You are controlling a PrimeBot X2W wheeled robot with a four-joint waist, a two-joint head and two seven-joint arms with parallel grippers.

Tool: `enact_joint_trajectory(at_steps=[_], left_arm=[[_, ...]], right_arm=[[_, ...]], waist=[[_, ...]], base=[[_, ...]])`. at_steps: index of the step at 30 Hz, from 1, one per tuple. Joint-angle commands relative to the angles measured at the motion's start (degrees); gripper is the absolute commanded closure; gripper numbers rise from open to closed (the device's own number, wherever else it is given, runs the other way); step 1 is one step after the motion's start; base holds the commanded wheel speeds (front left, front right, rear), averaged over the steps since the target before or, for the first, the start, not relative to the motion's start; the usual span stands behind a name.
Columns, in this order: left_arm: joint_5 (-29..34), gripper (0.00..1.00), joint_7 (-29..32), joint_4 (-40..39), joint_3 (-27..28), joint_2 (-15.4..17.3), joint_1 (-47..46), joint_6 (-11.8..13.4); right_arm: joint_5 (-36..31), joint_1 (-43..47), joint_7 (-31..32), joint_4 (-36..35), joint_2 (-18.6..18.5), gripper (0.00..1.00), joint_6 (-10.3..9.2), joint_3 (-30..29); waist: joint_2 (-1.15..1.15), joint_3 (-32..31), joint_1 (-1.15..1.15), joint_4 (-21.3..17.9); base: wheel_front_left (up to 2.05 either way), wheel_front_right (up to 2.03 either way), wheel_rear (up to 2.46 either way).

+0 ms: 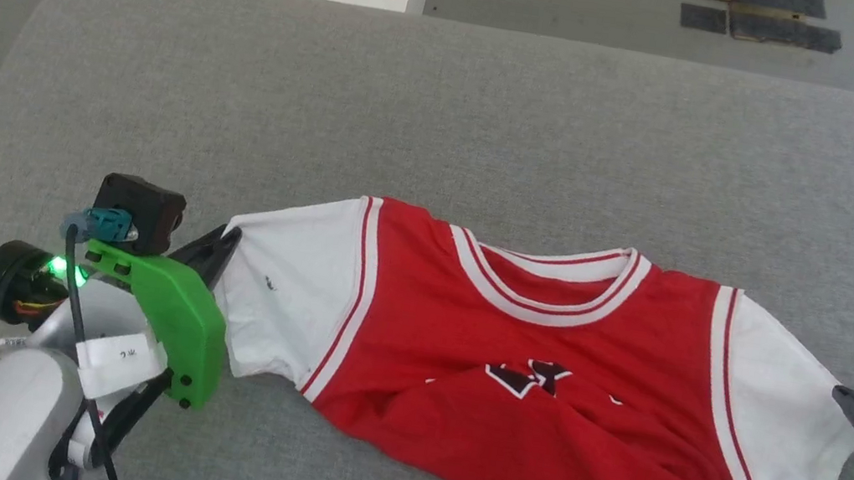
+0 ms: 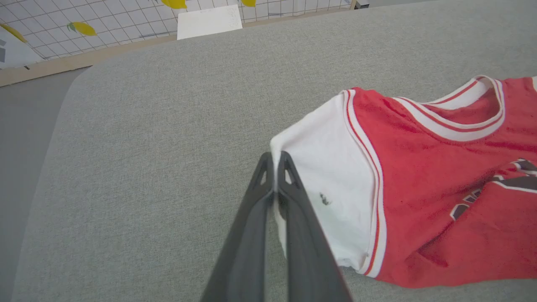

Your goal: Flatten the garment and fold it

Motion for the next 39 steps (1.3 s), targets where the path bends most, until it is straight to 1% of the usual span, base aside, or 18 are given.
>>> enact_joint_trajectory(at_steps=[1, 8, 14, 15, 16, 17, 20, 24, 28, 35, 39], left_arm=[[0.8, 1.0, 0.0, -0.3, -0.1, 0.1, -0.6, 0.3], [1.3, 1.0, -0.4, -0.8, -0.7, -0.3, -1.5, 0.2], [1.3, 1.0, -0.5, -0.3, -1.2, -0.5, -1.7, 0.4], [1.3, 1.0, -0.6, -0.2, -1.2, -0.6, -1.7, 0.4], [1.2, 1.0, -0.7, 0.1, -1.2, -0.6, -1.7, 0.4], [1.2, 1.0, -0.9, 0.3, -1.3, -0.7, -1.7, 0.4], [1.1, 1.0, -1.3, 1.1, -1.2, -0.7, -1.5, 0.4], [1.0, 1.0, -2.8, 2.1, -0.7, -0.7, -1.7, 0.3], [1.0, 1.0, -5.1, 2.9, 0.1, -0.9, -1.6, 0.5], [1.5, 1.0, -9.2, 2.4, 1.9, -0.6, -1.3, 1.2], [2.0, 1.0, -11.9, 0.7, 3.8, 0.0, -1.3, 2.3]], right_arm=[[-0.8, -1.2, 0.2, 1.2, -0.2, 0.0, -0.09, 1.0], [-1.6, -2.1, -0.9, 7.4, -0.7, 0.0, -0.09, 6.7], [-1.3, -1.4, -4.2, 11.3, -1.7, 0.0, -0.09, 11.9], [-1.1, -1.5, -5.0, 11.7, -1.9, 0.11, -0.09, 12.6], [-0.7, -1.6, -6.2, 12.1, -2.1, 0.93, -0.09, 13.6], [-0.4, -1.7, -7.2, 12.3, -2.3, 1.0, -0.09, 14.1], [0.4, -2.7, -11.4, 12.4, -3.5, 1.0, -0.09, 16.1], [1.6, -4.4, -17.8, 12.1, -5.3, 1.0, -0.09, 16.3], [2.1, -5.3, -22.4, 11.0, -7.6, 1.0, -0.09, 16.7], [2.7, -5.5, -27.6, 5.7, -11.3, 1.0, -0.09, 15.7], [2.5, -5.2, -29.6, 1.1, -12.6, 1.0, -0.09, 14.0]], waist=[[0.07, 1.1, 0.0, 0.8], [0.07, 2.8, 0.0, 1.7], [0.07, 3.9, 0.0, 1.8], [0.07, 4.0, 0.0, 1.8], [0.07, 4.0, 0.0, 1.8], [0.07, 4.0, 0.0, 1.7], [0.07, 3.2, 0.0, 1.2], [0.07, 1.1, 0.0, 0.6], [0.07, -1.9, 0.0, -0.3], [0.07, -7.4, 0.0, -1.9], [0.07, -10.4, 0.0, -2.9]], base=[[0.0, 0.0, 0.0], [0.0, 0.0, 0.0], [0.0, 0.0, 0.0], [0.0, 0.0, 0.0], [0.0, 0.0, 0.0], [0.0, 0.0, 0.0], [0.0, 0.0, 0.0], [0.0, 0.0, 0.0], [0.0, 0.0, 0.0], [0.0, 0.0, 0.0], [0.0, 0.0, 0.0]])
